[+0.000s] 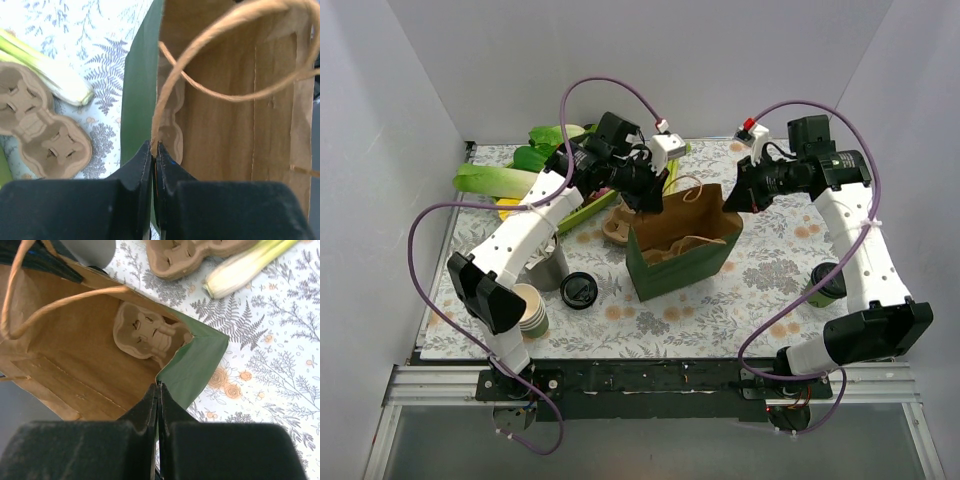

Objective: Pack the takeout coffee

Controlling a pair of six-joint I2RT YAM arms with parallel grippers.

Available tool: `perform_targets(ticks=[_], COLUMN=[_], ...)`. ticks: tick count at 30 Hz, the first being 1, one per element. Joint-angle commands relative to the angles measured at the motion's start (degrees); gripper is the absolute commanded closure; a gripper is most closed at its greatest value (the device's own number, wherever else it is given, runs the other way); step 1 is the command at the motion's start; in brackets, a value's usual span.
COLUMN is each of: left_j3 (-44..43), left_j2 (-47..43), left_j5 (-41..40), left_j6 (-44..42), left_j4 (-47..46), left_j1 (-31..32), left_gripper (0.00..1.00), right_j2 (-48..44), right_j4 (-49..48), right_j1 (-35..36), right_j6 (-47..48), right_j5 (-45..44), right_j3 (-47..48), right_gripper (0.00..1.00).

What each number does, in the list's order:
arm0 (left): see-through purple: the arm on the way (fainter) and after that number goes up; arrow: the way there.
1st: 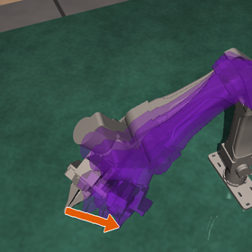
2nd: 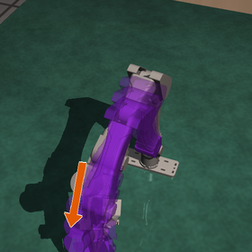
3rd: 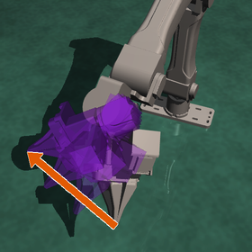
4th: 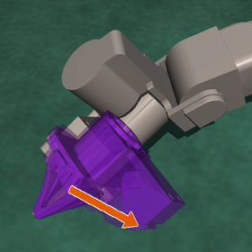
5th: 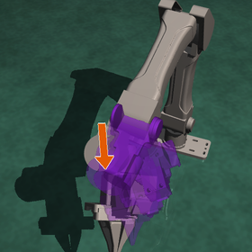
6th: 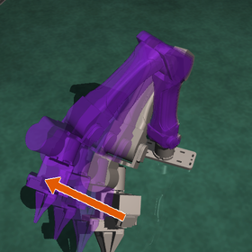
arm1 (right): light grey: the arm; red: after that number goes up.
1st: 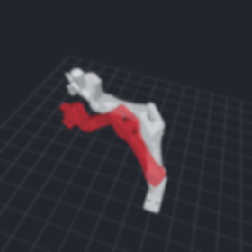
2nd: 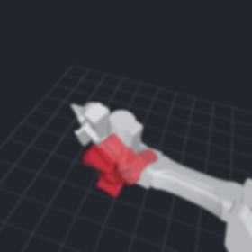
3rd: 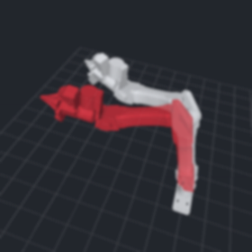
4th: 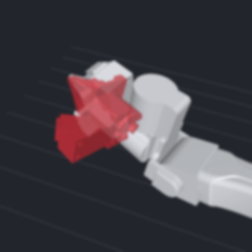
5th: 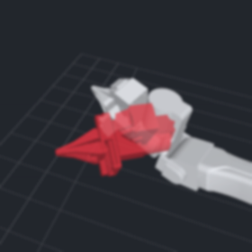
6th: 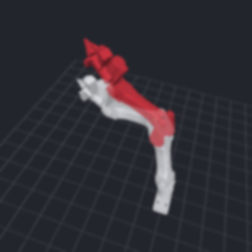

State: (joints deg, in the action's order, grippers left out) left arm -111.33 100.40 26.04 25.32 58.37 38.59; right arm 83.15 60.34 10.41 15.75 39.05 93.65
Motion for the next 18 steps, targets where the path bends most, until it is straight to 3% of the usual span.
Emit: perform_targets(ticks=[1,6,12,15,16,17,18], left_j3=[-9.7,-25.0,-25.0,-22.8,-21.5,-21.0,-20.8], left_j2=[2.1,9.3,9.1,9.3,9.5,9.7,10.3], left_j5=[4.9,8.8,10.4,11.0,10.8,10.3,9.8], left_j6=[-0.7,1.7,3.3,4.1,4.8,5.2,5.3], left_j4=[6.0,15.1,14.1,13.0,12.5,11.9,11.1], left_j1=[0.0,-0.6,-1.1,-1.1,-1.2,-1.2,-1.2], left_gripper=[1.00,1.00,1.00,1.00,0.87,0.78,0.74], right_j2=[-3.6,-3.5,-4.1,-5.0,-4.9,-4.8,-4.5], right_j4=[4.7,6.8,8.5,8.4,8.6,8.7,9.2], right_j1=[0.2,0.3,0.2,0.3,0.1,0.1,0.0], right_j6=[1.9,2.2,2.4,2.7,3.1,3.7,4.4], right_j5=[3.8,3.1,2.6,2.5,2.3,2.3,2.4], right_j3=[7.2,14.3,16.0,11.1,9.0,4.9,3.4], right_gripper=[0.99,0.99,0.99,0.99,0.99,0.93,0.86])
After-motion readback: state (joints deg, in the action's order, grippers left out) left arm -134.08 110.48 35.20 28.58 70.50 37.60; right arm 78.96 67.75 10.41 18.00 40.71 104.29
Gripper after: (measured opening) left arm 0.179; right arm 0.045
